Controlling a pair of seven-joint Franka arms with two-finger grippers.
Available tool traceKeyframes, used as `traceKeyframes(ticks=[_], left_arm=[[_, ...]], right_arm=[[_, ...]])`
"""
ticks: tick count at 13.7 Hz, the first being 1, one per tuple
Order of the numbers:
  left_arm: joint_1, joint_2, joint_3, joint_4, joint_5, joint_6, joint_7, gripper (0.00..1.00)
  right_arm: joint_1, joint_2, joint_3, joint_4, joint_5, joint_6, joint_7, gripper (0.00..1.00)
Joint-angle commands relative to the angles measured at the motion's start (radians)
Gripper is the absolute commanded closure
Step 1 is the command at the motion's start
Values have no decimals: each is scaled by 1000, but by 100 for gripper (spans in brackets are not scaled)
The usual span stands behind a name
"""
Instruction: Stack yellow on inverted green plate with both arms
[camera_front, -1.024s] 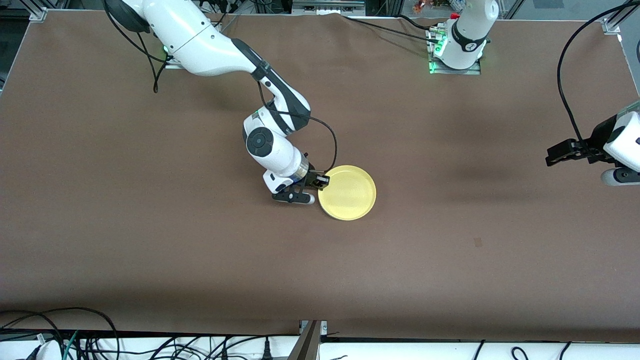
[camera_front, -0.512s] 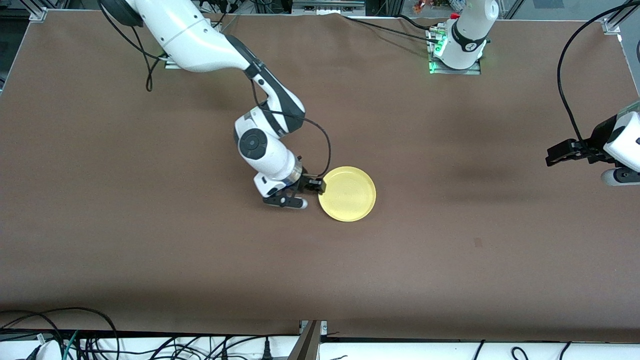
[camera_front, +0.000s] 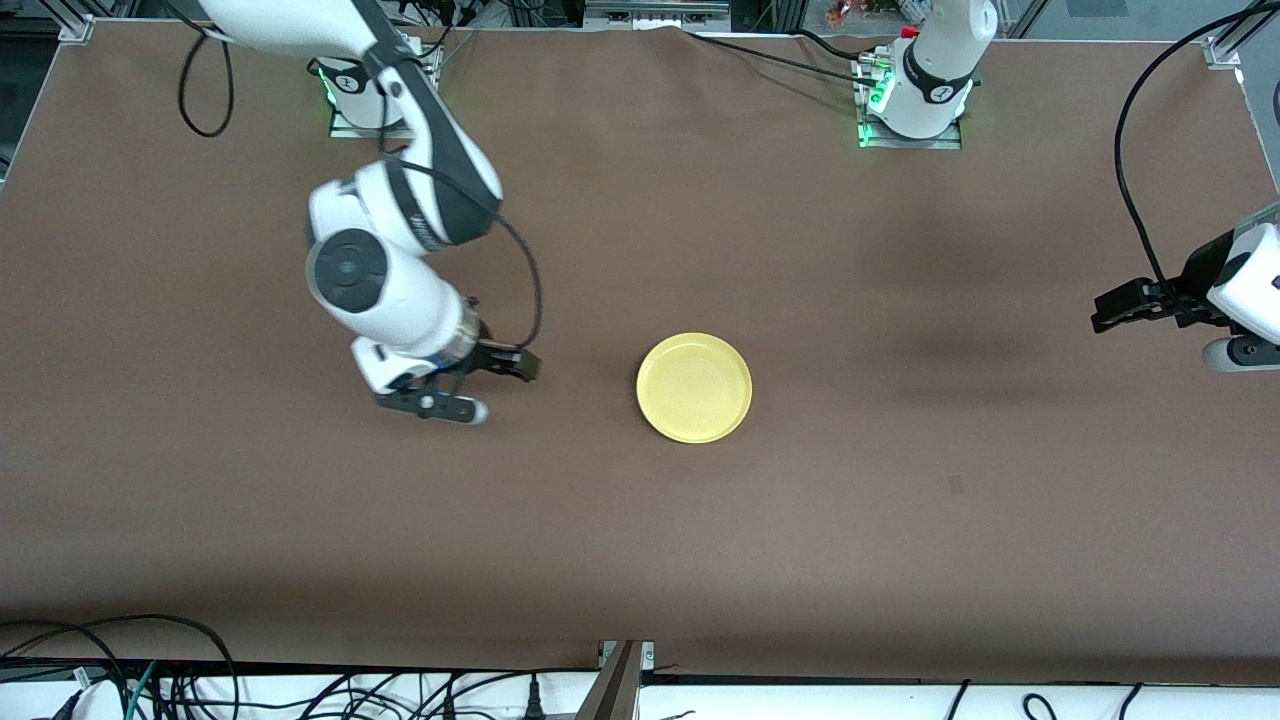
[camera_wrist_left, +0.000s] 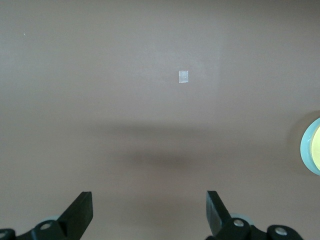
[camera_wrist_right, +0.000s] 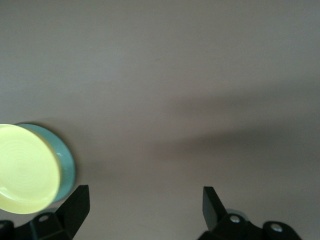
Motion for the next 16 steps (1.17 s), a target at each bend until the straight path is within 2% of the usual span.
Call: traceKeyframes(ticks=[1,2,4,6,7,8,11,14,16], left_arm=[[-3,16,5,30,-31,-7,22,0],[-2,16,5,31,-31,-7,22,0],[-3,14,5,31,-31,-7,22,0],[-2,14,6,31,-31,-7,22,0],[-2,16,5,31,-31,-7,22,0],[-2,16,5,31,-31,-7,22,0],[-2,16,5,31,-31,-7,22,0],[-2,16,5,31,-31,-7,22,0],[-3,16,5,31,-31,-7,22,0]], right_arm=[[8,-112,-107,-25,-9,-88,-84,0],[8,-144,-157,-18,-10,-153,-135,0],[6,-183,-217,2,-12,-283,-273,0],[-2,-195,-237,91,-51,-410,-301,0],[-41,-227,-224,87,-74,-452,-299,0],[-95,-259,-173,55,-97,-459,-298,0],[-311,-347,53,-63,-203,-390,-296,0],[-426,-477,109,-278,-196,-212,-340,0],[-486,-505,126,-303,-181,-228,-419,0]])
